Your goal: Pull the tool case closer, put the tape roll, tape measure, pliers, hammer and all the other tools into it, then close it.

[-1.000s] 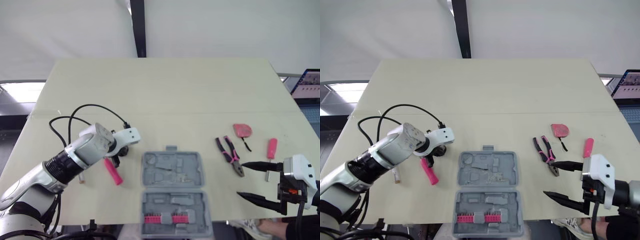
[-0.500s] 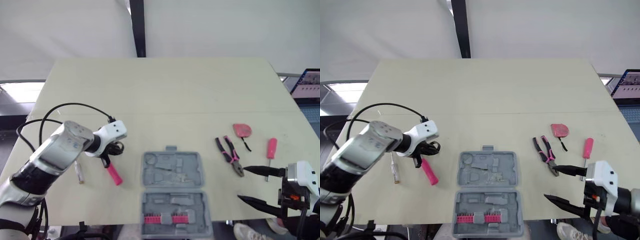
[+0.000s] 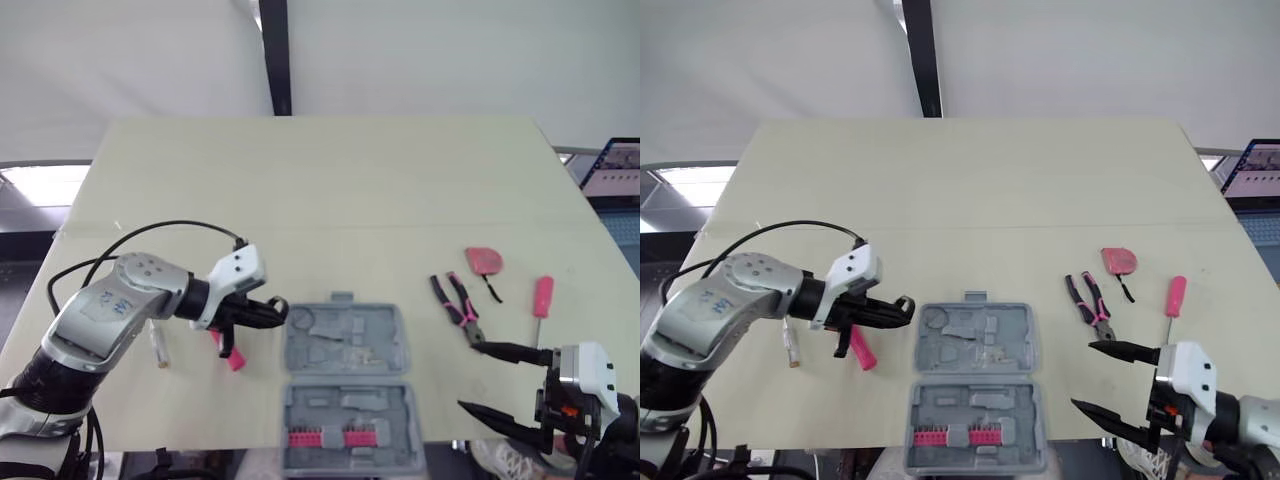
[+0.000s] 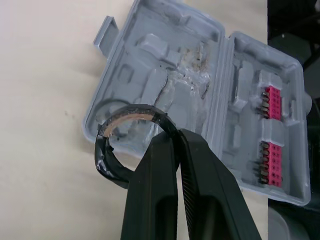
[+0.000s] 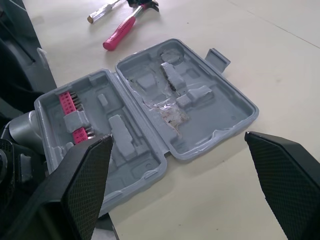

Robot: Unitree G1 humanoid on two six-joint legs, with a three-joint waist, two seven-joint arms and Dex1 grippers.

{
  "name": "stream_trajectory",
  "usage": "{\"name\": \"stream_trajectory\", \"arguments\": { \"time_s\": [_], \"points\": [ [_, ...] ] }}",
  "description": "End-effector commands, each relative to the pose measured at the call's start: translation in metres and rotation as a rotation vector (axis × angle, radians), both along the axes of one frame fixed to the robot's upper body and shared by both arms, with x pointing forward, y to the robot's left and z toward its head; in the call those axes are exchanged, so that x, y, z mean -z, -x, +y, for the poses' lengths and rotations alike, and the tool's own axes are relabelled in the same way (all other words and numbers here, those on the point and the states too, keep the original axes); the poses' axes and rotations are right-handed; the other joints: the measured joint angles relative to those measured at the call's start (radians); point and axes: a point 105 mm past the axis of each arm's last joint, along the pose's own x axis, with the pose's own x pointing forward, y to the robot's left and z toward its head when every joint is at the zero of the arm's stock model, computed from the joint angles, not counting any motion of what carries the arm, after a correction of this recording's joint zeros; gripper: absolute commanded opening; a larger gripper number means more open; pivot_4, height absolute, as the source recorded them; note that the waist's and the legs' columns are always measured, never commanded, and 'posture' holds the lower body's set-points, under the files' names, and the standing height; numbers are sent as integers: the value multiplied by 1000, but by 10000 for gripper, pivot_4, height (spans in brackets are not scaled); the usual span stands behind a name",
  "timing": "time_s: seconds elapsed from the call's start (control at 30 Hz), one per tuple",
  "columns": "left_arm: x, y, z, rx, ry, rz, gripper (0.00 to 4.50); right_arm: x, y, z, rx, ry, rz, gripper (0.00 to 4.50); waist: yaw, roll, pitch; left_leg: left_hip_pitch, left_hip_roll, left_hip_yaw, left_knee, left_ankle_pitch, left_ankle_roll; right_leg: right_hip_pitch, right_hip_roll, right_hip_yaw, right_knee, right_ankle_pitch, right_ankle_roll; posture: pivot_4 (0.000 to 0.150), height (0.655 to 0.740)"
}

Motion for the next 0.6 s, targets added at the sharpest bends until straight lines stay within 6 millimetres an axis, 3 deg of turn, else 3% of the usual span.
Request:
{"name": "stream_trajectory", "arguments": {
  "time_s": [0.03,0.27,0.6],
  "points": [
    [1,-6,-1,21,-20,-22,497,-5,3,7,-8,4,-41,45000,-3,0,0,0,0,0,0,0,0,-1,0,0,0,0,0,1500,7400],
    [23,-21,-13,53,-50,-22,497,-4,6,8,26,8,-45,45000,6,0,0,-1,0,1,1,0,0,-1,0,0,1,0,0,1500,7400],
    [30,-33,-33,91,-60,-40,497,-5,9,6,45,15,-48,45000,3,0,0,-1,0,1,1,0,0,-1,0,0,1,0,0,1500,7400]
  ]
}}
